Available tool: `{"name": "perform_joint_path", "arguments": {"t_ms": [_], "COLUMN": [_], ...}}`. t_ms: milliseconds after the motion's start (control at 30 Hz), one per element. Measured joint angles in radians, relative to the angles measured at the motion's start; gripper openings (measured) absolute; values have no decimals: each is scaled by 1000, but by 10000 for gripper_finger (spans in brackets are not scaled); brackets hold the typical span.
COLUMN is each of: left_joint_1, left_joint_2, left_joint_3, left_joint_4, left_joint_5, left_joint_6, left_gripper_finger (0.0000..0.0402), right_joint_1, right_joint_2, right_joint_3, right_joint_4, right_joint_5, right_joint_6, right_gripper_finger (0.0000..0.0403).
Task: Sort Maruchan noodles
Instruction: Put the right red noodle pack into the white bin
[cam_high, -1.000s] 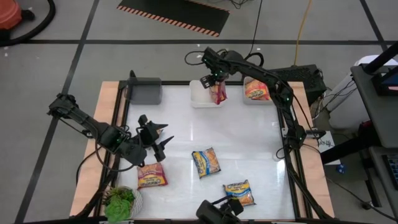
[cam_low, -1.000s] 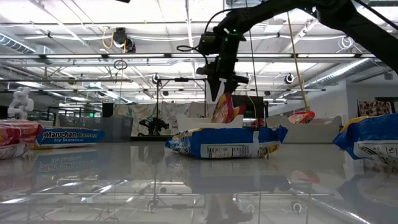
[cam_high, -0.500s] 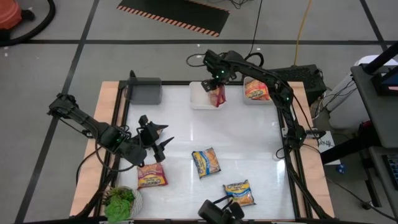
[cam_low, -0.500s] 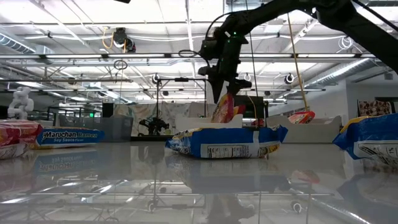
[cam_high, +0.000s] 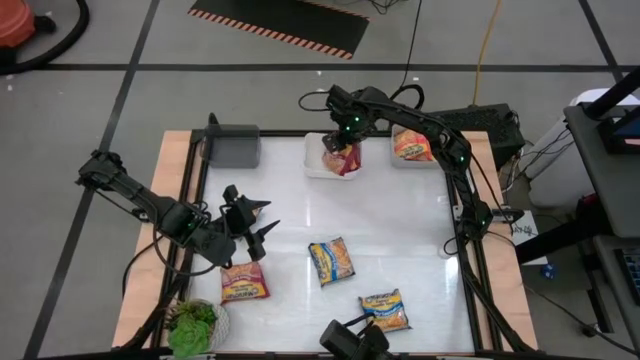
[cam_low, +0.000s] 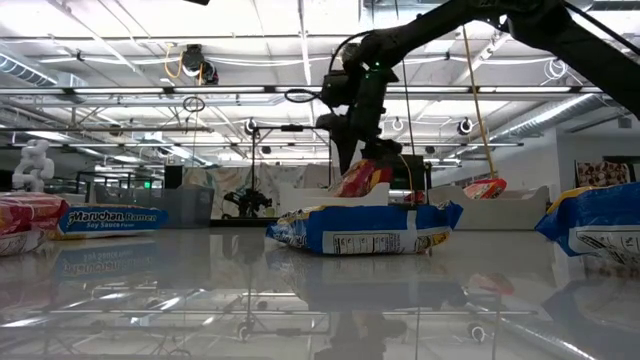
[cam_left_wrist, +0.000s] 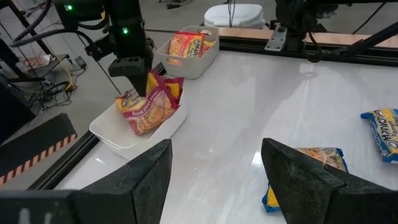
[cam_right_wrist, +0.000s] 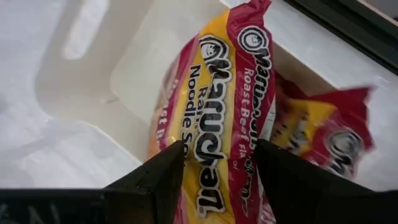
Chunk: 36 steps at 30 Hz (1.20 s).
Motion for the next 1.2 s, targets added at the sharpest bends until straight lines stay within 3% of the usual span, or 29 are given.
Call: {"name": "perform_joint_path", "arguments": {"t_ms": [333,733,1000,1067,1200], "left_joint_1": [0,0,0,0,0], "left_joint_2": [0,0,0,0,0], "left_joint_3": [0,0,0,0,0], "left_joint_4": [0,0,-10,-14,-22], "left_joint_5": [0,-1,-1,-1,-1], "left_joint_6": [8,8,8,8,2], "left_gripper_finger": [253,253,253,253,253], "right_joint_1": [3,3,17,23,58], "right_joint_2": [-4,-5,-58,-93,-181], "right_joint_3": [0,0,0,0,0], "right_joint_4": [11,65,170,186,182], "right_joint_5": [-52,-51,-47,-23,135], "right_joint_6": [-33,-106,-132,-130,-127], "right_gripper_finger": [186,79,58,55,51]}}
